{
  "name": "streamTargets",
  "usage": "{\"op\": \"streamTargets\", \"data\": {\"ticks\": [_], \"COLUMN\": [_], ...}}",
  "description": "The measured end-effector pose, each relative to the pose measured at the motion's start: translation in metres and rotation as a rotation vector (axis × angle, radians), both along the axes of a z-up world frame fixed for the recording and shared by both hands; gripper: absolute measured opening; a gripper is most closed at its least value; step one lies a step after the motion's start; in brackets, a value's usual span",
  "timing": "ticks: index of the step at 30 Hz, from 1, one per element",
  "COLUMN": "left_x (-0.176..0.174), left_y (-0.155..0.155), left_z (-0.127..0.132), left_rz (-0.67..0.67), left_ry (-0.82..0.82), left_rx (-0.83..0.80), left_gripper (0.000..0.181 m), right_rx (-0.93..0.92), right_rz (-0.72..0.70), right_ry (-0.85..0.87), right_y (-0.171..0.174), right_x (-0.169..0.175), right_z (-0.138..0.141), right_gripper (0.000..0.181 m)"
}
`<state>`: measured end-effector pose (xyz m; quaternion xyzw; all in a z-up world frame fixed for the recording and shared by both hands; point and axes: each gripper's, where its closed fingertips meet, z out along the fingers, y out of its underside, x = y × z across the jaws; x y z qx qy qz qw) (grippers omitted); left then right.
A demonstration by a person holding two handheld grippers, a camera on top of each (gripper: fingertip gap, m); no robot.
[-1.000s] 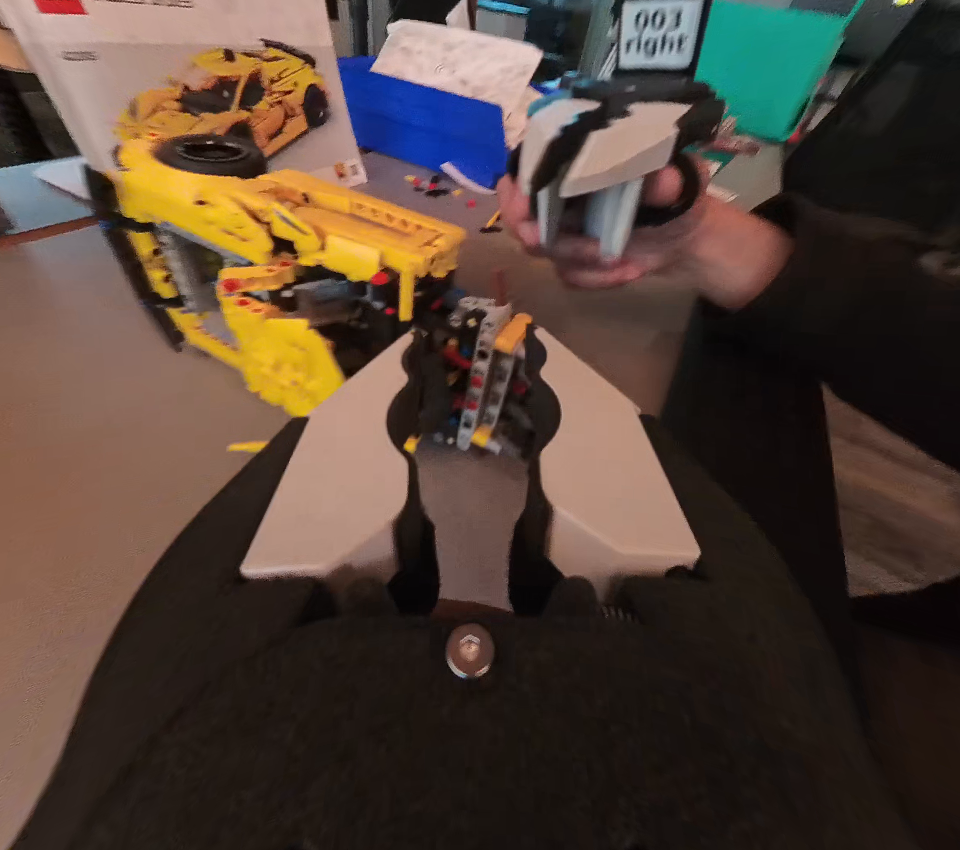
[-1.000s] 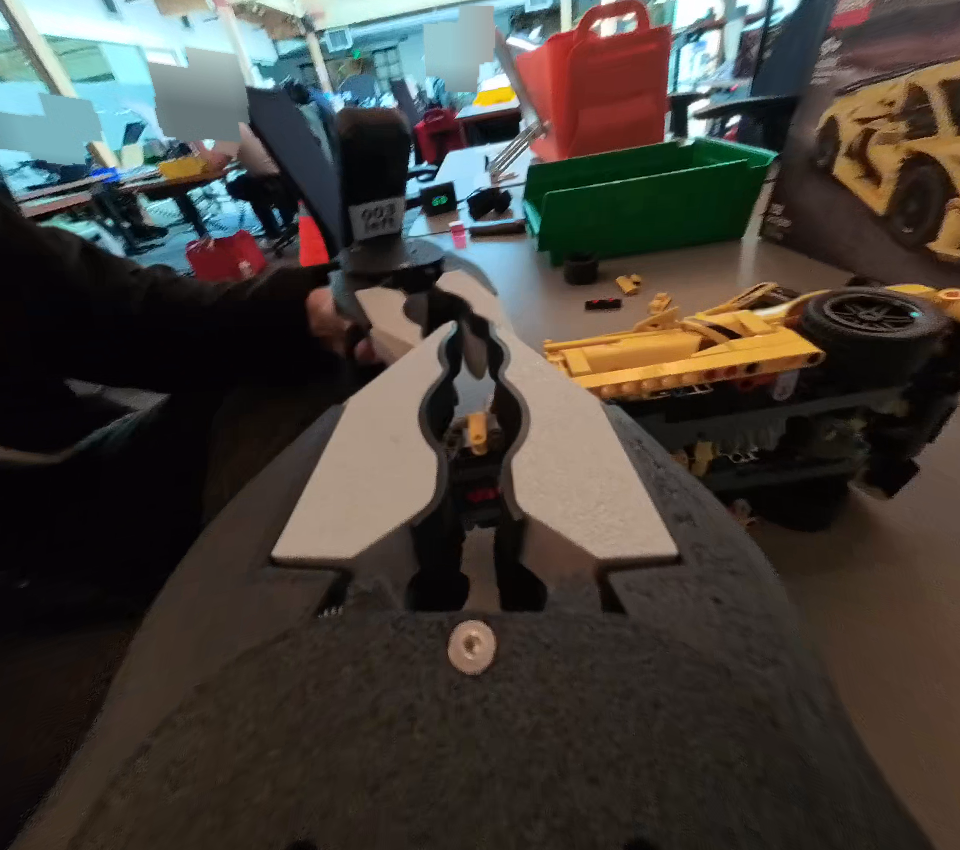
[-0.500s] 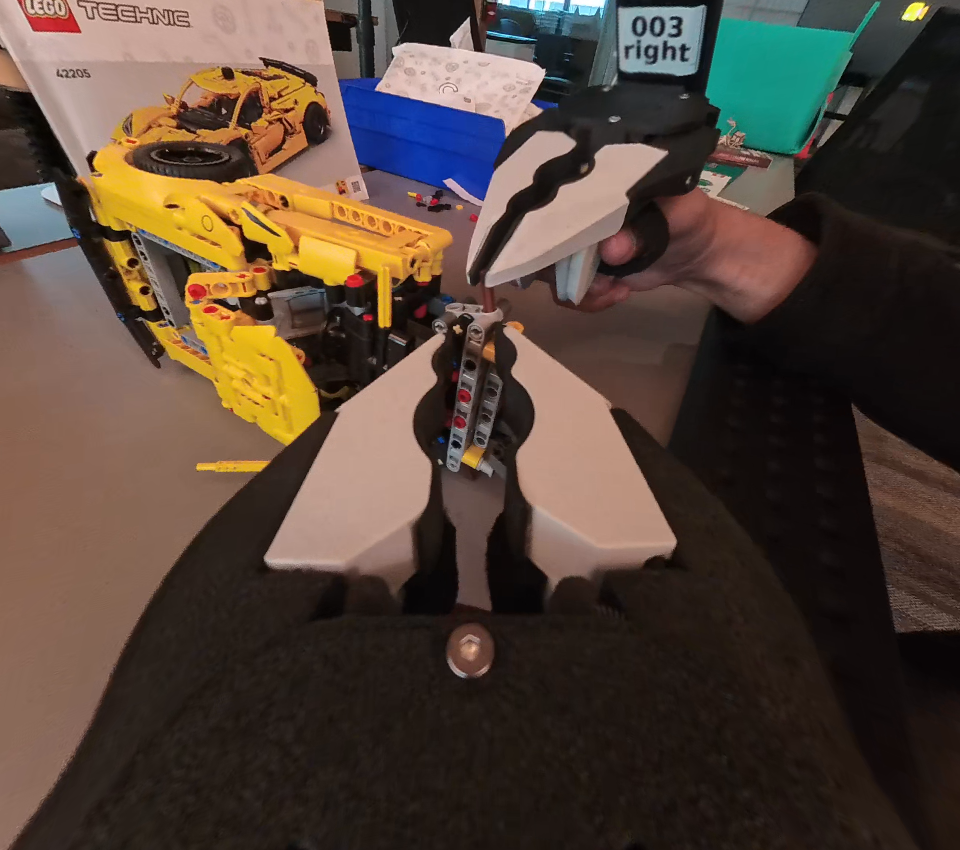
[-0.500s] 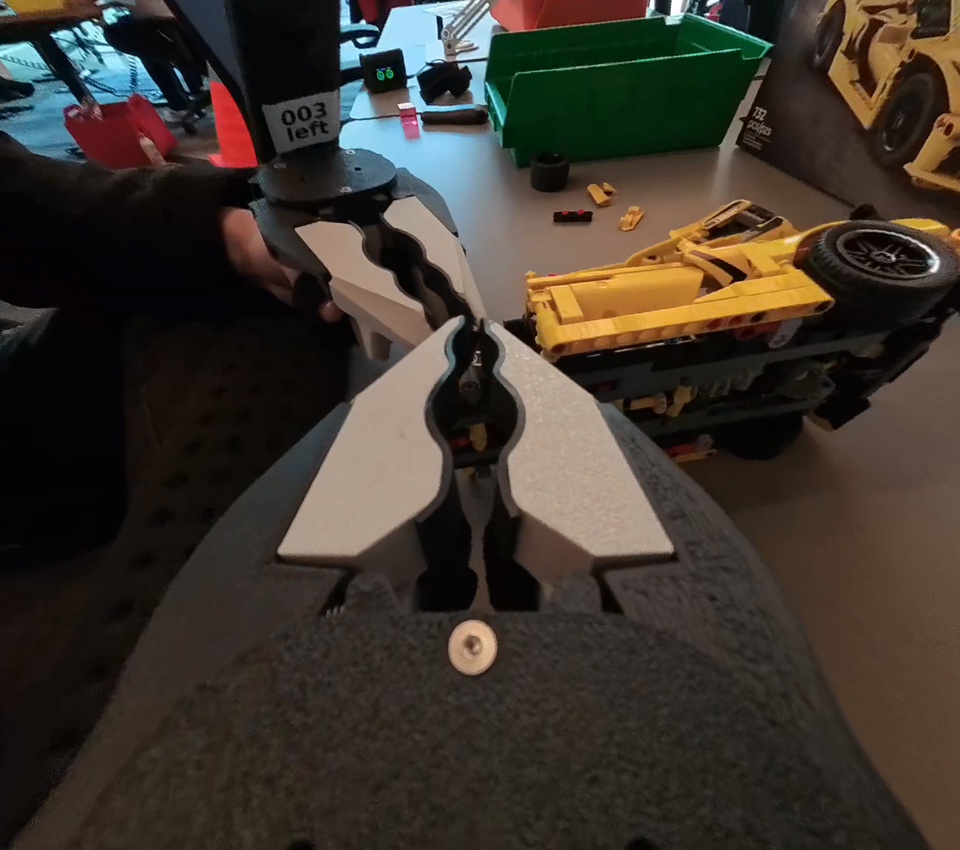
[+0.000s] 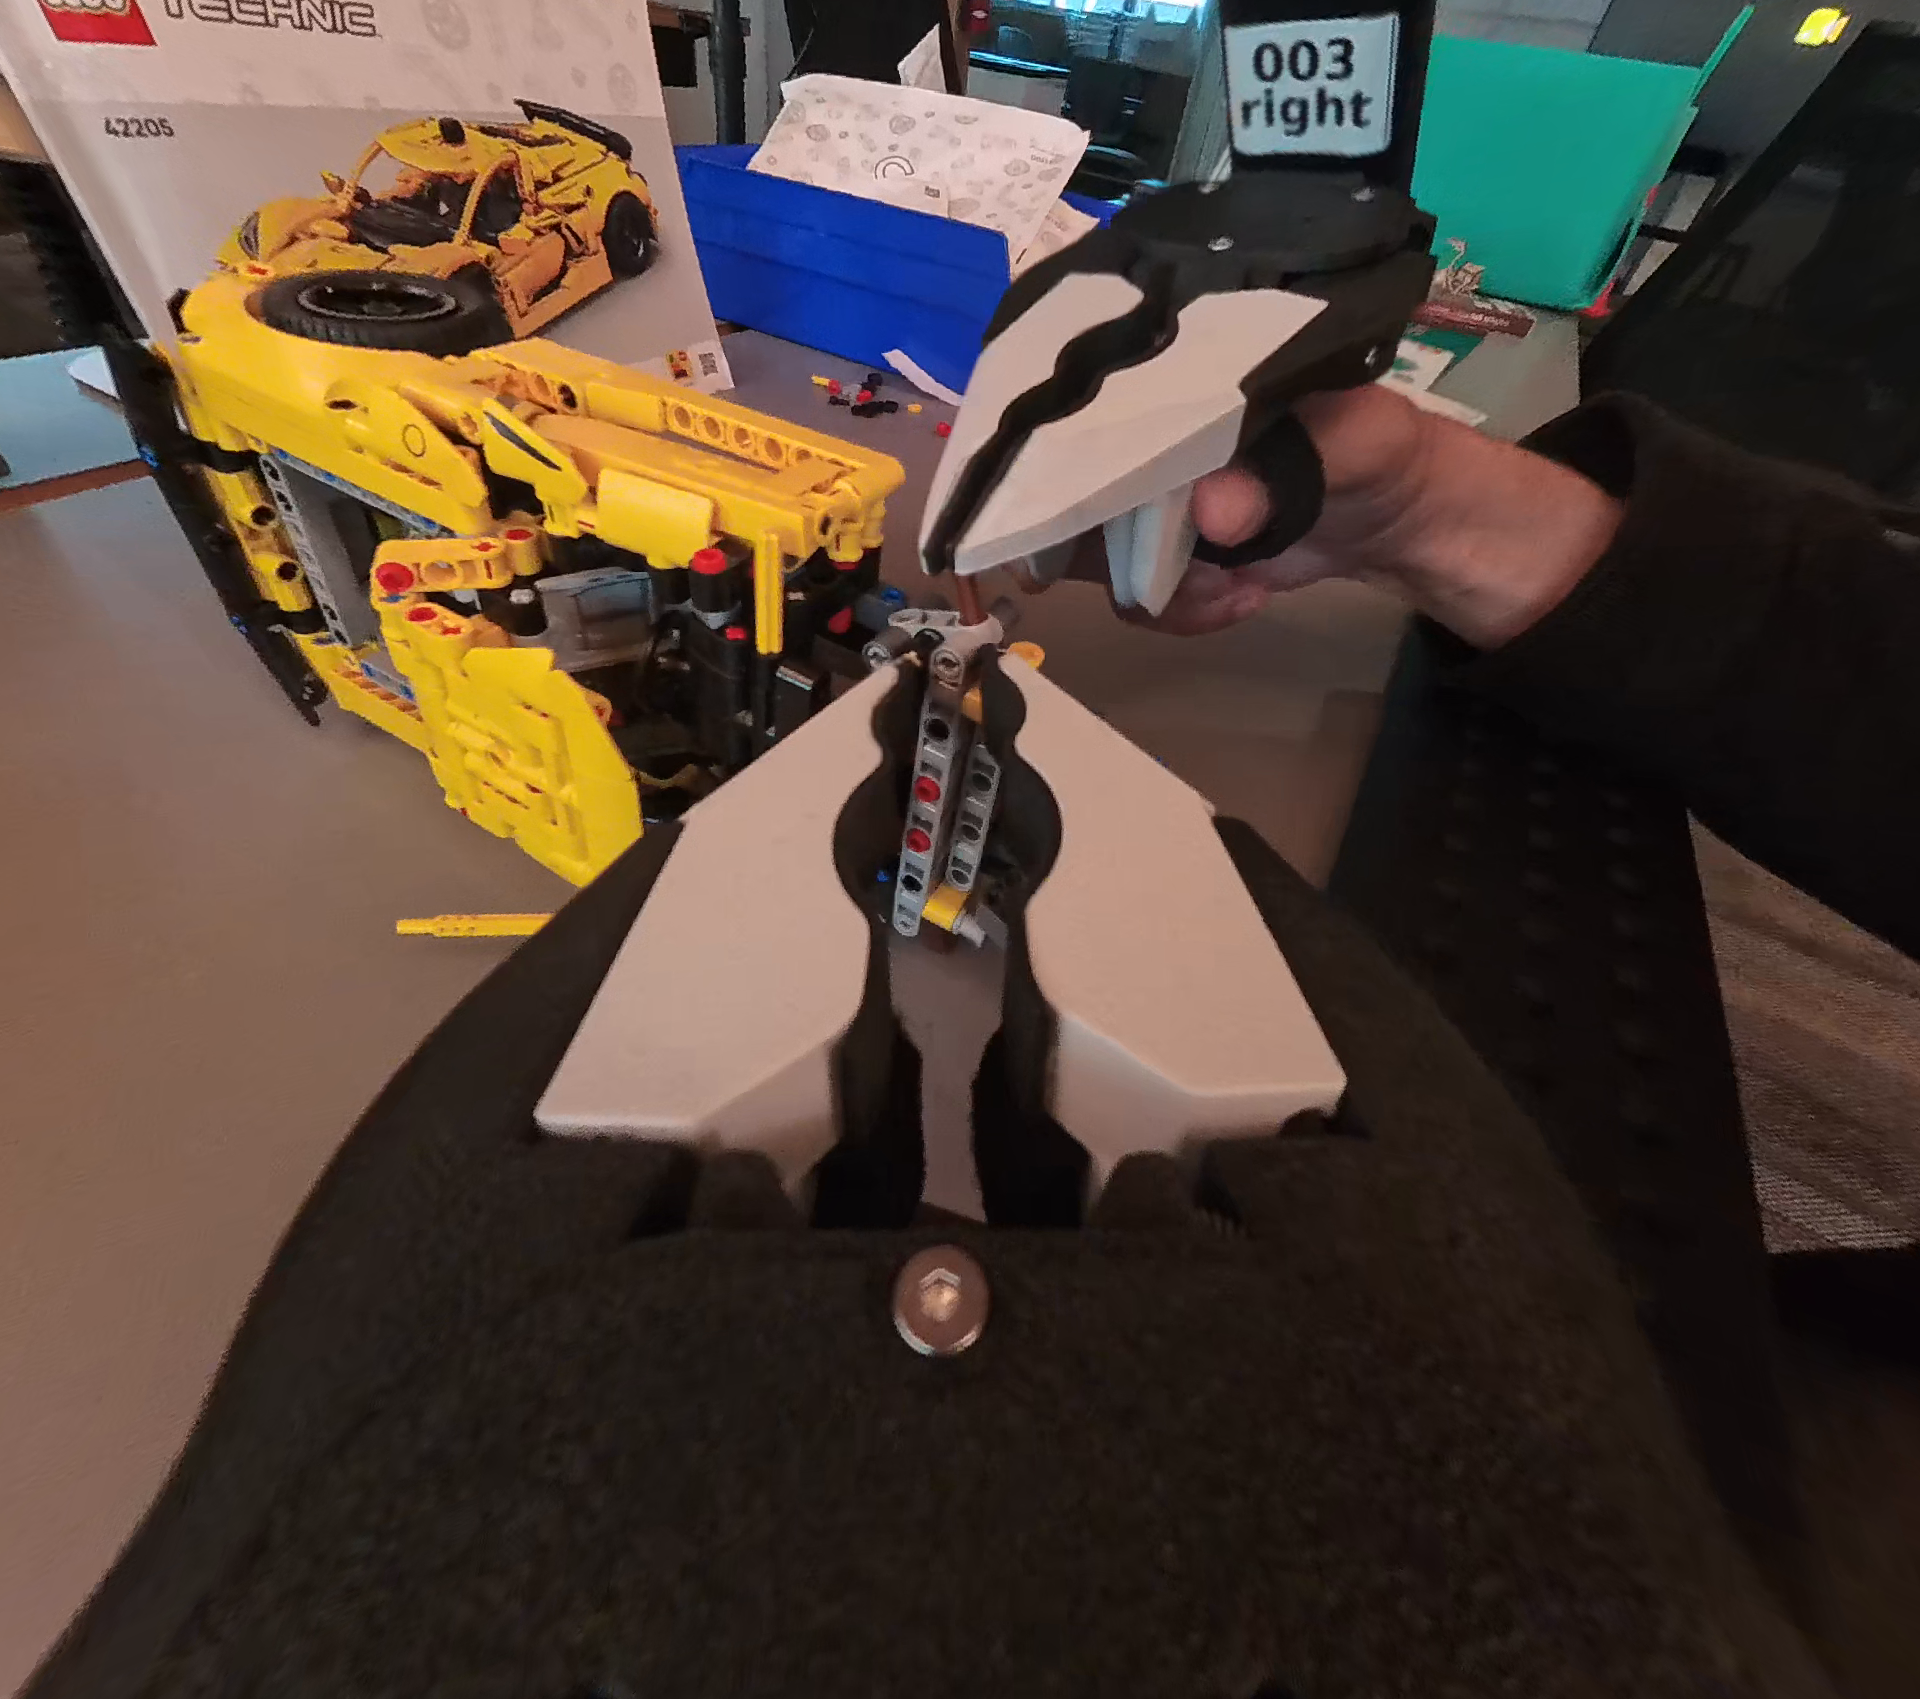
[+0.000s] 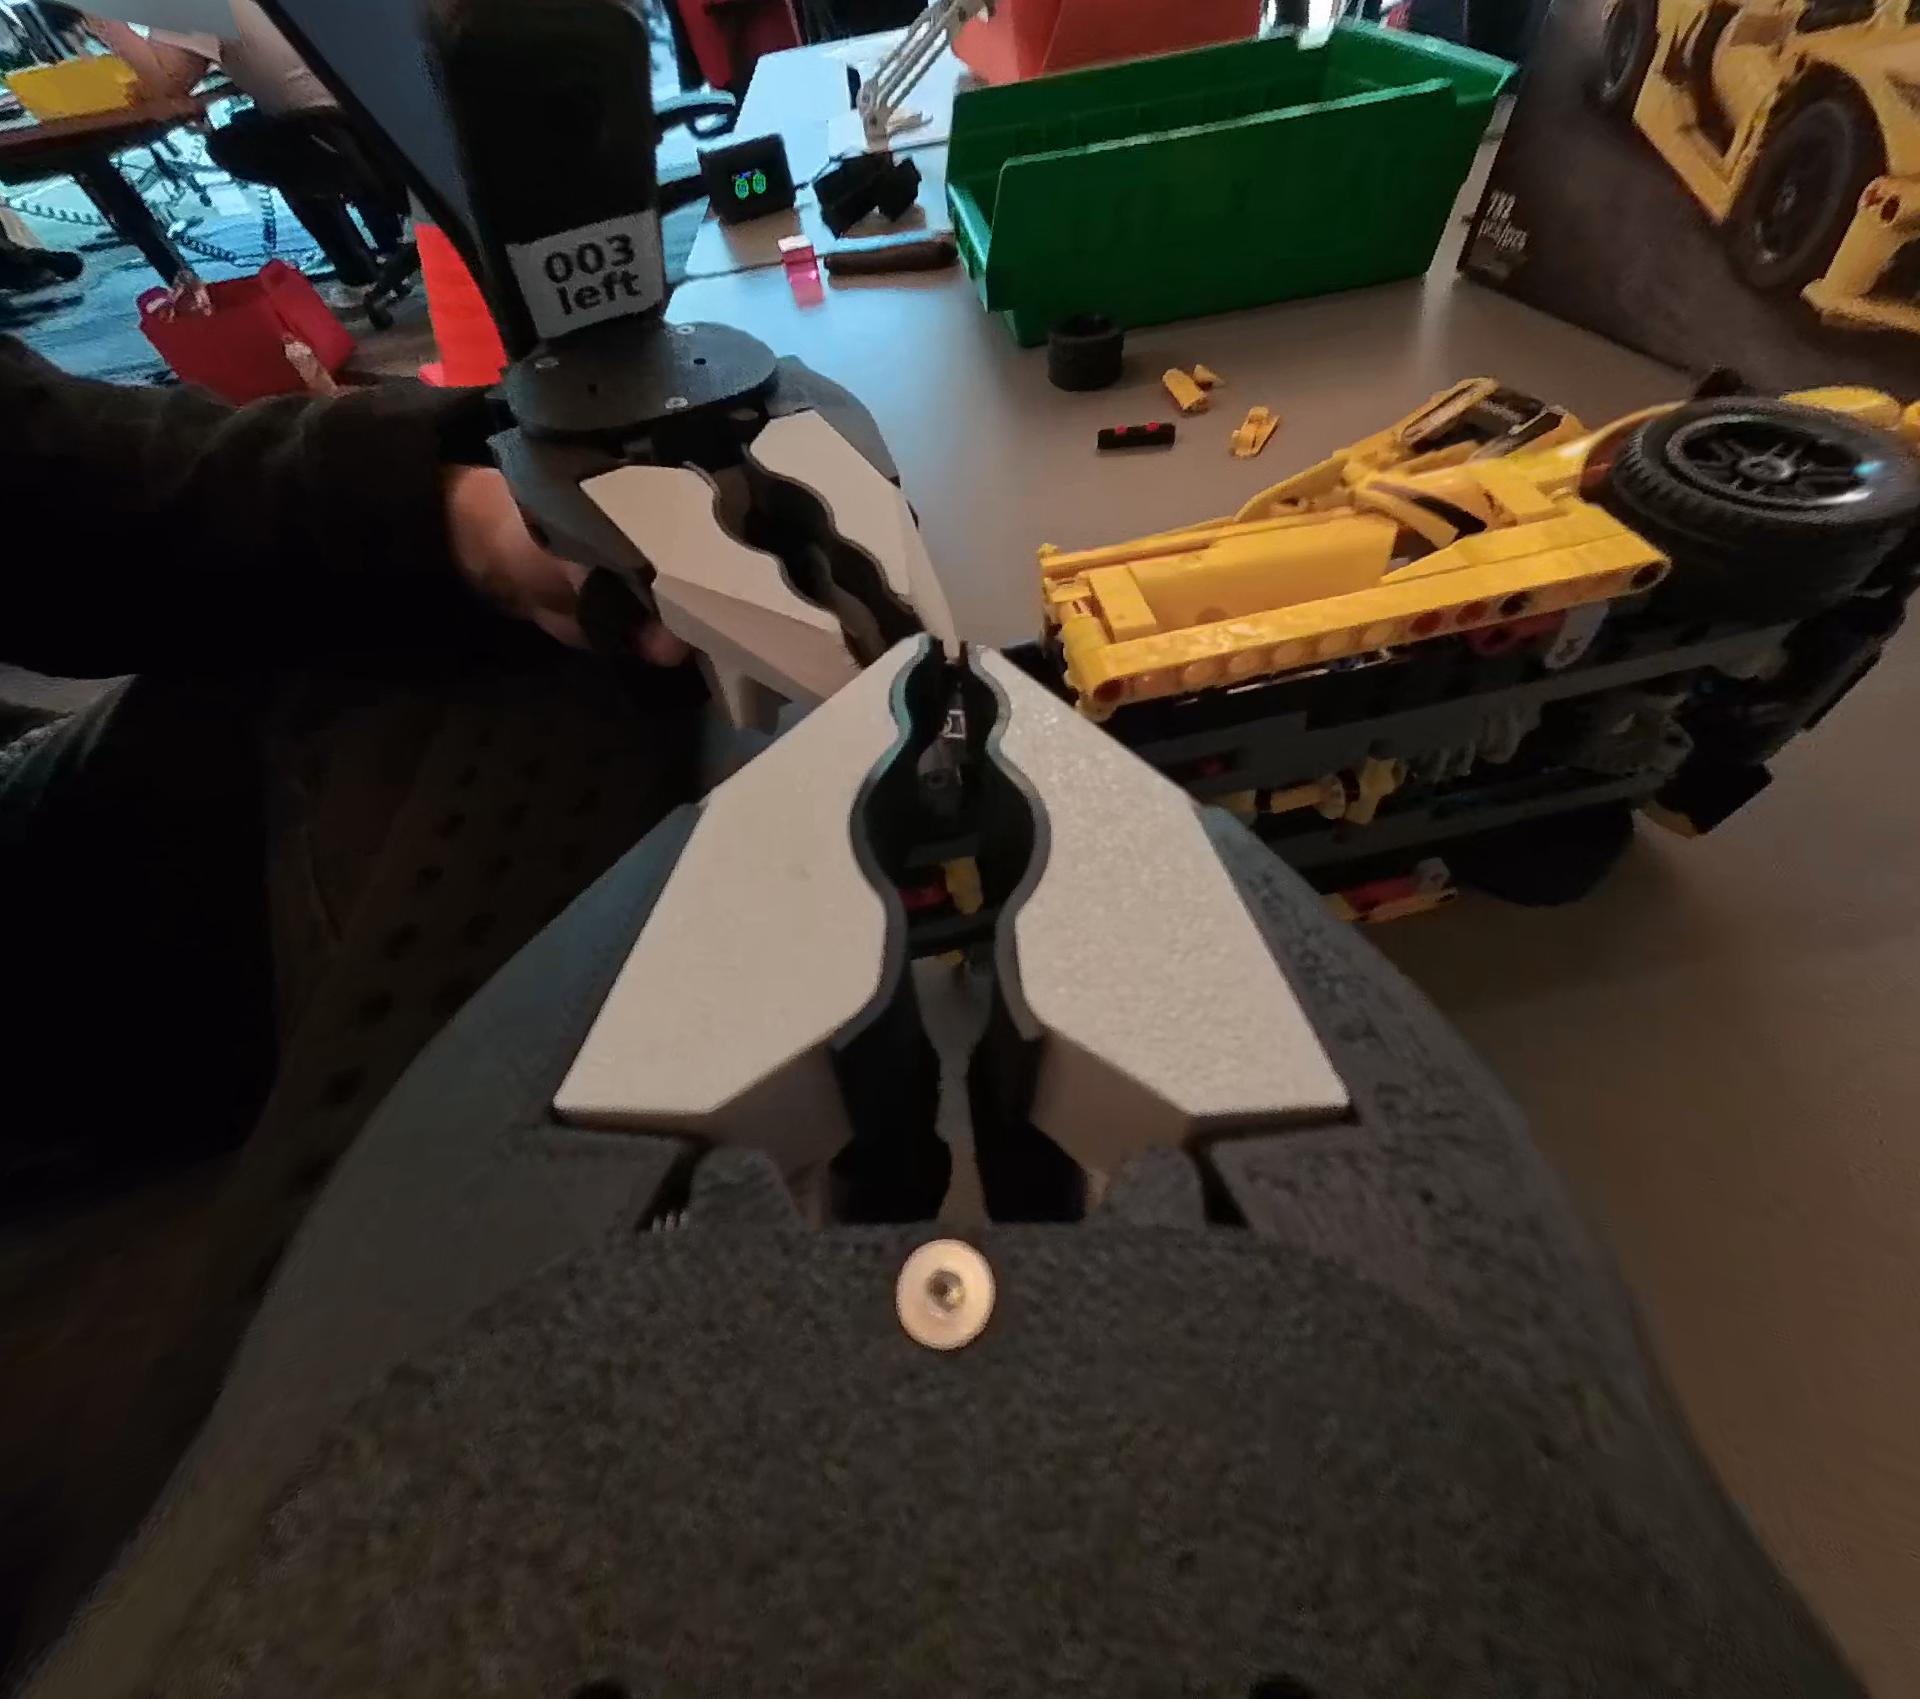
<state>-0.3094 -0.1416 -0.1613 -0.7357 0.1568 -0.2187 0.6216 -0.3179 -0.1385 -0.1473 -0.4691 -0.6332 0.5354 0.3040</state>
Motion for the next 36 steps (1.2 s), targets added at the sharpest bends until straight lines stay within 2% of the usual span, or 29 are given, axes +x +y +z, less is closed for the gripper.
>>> {"op": "streamTargets", "data": {"ticks": [4,7,15,17,20,24,26,29,32,36], "left_x": [0.001,0.001,0.0,-0.001,-0.004,-0.002,-0.002,-0.002,-0.006,0.004], "left_y": [-0.001,-0.002,-0.001,0.0,0.0,-0.001,0.0,-0.002,-0.009,-0.019], "left_z": [0.0,0.0,0.001,0.004,0.006,0.0,-0.001,-0.001,0.0,-0.003], "left_rz": [-0.018,-0.016,-0.002,0.005,0.006,-0.013,-0.007,-0.023,-0.038,-0.107], "left_ry": [-0.025,-0.035,-0.047,-0.07,-0.111,-0.109,-0.092,-0.093,-0.068,0.016], "left_rx": [-0.004,-0.004,-0.005,0.003,-0.013,-0.053,-0.048,-0.057,-0.057,-0.04], "left_gripper": [0.007,0.007,0.009,0.009,0.009,0.009,0.009,0.009,0.011,0.016], "right_rx": [0.016,-0.01,-0.014,0.064,0.322,0.373,0.275,0.008,-0.035,-0.018], "right_rz": [-0.009,0.033,0.064,0.062,0.024,0.032,0.032,0.064,0.104,0.137], "right_ry": [0.03,-0.06,-0.097,-0.045,0.068,0.054,0.019,-0.077,-0.127,-0.201], "right_y": [0.011,0.011,-0.002,0.0,0.001,0.001,0.001,0.0,0.0,-0.005], "right_x": [0.011,0.022,0.01,0.008,0.005,0.007,0.008,0.011,0.021,0.027], "right_z": [0.007,-0.006,-0.019,-0.015,-0.011,-0.017,-0.018,-0.019,-0.022,-0.034], "right_gripper": [0.012,0.015,0.007,0.006,0.006,0.006,0.006,0.011,0.023,0.023]}}
